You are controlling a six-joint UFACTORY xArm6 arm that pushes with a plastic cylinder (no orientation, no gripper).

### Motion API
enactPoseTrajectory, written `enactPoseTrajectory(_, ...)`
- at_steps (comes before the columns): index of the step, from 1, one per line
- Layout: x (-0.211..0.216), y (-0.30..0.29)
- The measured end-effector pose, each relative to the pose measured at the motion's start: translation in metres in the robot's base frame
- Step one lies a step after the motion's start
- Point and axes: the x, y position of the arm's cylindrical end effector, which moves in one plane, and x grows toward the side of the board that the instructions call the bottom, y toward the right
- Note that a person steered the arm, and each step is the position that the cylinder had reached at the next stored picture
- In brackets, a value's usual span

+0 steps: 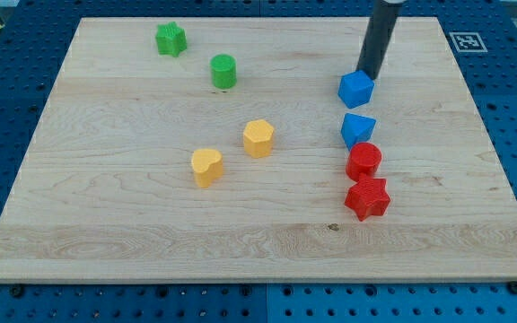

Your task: Drag the blue cube close to the triangle

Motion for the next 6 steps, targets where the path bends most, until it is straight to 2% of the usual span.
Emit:
enactPoseTrajectory(1,-0.006,-0.026)
enactPoseTrajectory(2,0.007,-0.030)
enactPoseTrajectory(3,0.020,-0.004)
enactPoseTrajectory(6,0.045,0.004)
